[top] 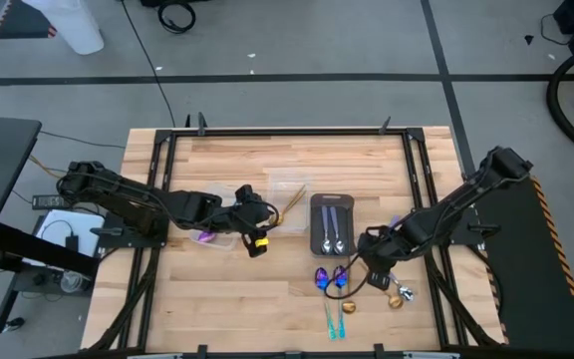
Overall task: Sort silverware by color (type)
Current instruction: Put the gold spoon into the right transparent bin
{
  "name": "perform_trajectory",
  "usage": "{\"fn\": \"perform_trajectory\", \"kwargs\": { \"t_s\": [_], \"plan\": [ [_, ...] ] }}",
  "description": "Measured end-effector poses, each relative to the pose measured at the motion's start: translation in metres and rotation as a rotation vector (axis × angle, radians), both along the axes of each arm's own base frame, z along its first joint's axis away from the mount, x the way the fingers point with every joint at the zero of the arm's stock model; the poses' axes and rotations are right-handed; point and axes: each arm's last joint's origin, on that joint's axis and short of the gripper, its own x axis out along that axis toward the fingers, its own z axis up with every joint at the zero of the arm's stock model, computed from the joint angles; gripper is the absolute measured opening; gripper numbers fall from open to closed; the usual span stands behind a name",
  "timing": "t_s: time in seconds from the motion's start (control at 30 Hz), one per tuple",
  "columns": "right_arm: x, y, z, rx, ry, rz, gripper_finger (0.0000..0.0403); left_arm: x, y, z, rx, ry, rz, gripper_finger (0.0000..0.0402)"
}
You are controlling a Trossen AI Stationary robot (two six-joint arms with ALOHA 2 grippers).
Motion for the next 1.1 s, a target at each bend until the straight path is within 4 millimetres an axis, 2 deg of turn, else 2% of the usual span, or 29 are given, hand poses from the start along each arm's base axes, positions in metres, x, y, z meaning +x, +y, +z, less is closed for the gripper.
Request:
{"fn": "perform_trajectory", "kwargs": {
  "t_s": [0.57,0.93,1.1],
  "plan": [
    [0.003,0.023,-0.048,0.064,0.344,-0.168,0.012,0.0,0.0,0.0,-0.002,0.001,0.002,0.0171],
    [-0.003,0.036,-0.053,0.092,0.401,-0.205,0.012,0.0,0.0,0.0,-0.002,0.001,0.003,0.0171],
    [0.001,0.044,-0.052,0.16,0.362,-0.173,0.012,0.0,0.0,0.0,-0.001,0.001,0.002,0.0171]
  ]
}}
